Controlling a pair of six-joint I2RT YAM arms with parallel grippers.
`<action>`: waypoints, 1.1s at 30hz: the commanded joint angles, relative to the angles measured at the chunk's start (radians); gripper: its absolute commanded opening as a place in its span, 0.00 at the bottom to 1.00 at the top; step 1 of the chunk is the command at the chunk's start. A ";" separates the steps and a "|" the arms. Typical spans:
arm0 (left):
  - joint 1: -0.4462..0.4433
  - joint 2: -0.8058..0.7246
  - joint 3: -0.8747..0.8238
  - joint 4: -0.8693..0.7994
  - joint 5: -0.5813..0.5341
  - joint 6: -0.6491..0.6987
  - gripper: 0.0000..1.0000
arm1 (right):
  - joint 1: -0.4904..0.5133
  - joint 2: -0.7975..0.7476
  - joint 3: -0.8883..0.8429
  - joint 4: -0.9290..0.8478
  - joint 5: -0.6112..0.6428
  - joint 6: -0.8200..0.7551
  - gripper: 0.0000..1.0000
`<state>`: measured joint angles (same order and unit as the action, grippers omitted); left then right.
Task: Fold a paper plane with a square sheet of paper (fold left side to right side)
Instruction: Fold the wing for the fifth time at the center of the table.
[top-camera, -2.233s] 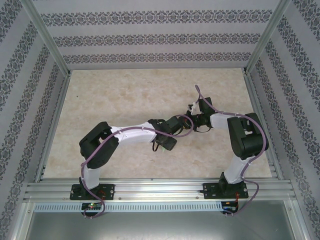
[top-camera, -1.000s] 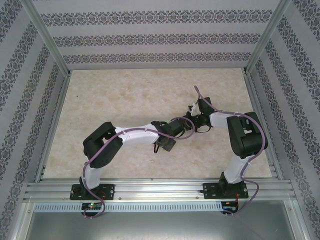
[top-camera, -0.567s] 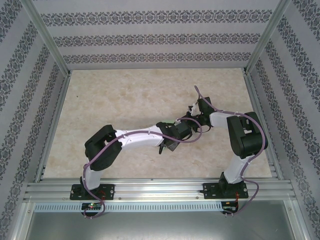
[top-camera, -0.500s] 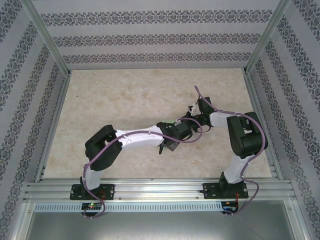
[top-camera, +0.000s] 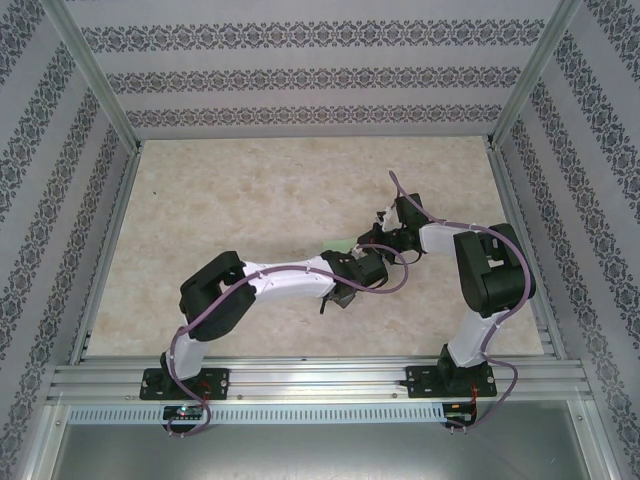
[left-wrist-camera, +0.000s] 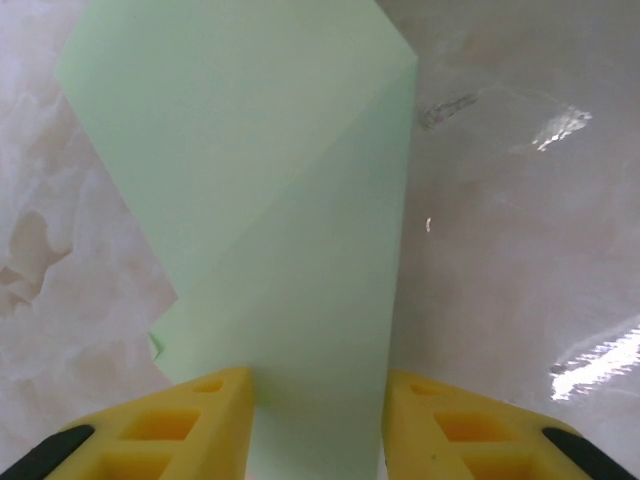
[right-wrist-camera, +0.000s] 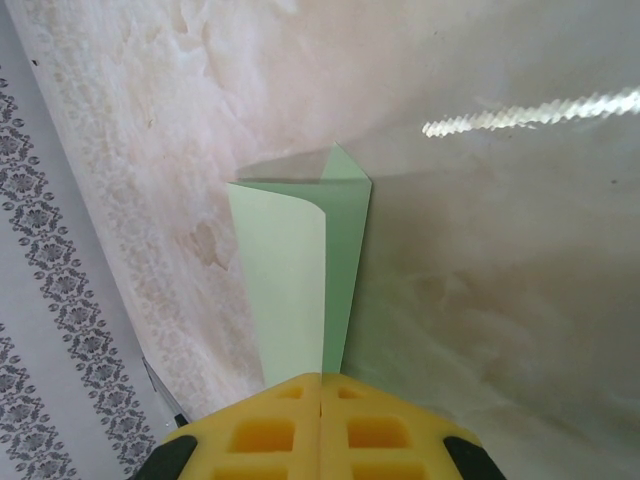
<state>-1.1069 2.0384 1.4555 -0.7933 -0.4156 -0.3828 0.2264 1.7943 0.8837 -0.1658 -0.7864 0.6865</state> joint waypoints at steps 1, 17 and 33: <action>-0.011 0.023 0.027 -0.050 -0.040 -0.030 0.37 | -0.008 0.000 0.024 -0.006 -0.004 0.002 0.03; -0.008 0.027 0.006 -0.013 -0.007 -0.055 0.24 | -0.007 0.002 0.027 -0.021 0.001 -0.010 0.04; 0.076 -0.102 -0.117 0.168 0.170 -0.089 0.08 | -0.061 -0.142 -0.020 0.021 0.039 -0.037 0.32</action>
<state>-1.0492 1.9873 1.3605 -0.6960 -0.2920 -0.4412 0.1856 1.7061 0.8822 -0.1734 -0.7750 0.6746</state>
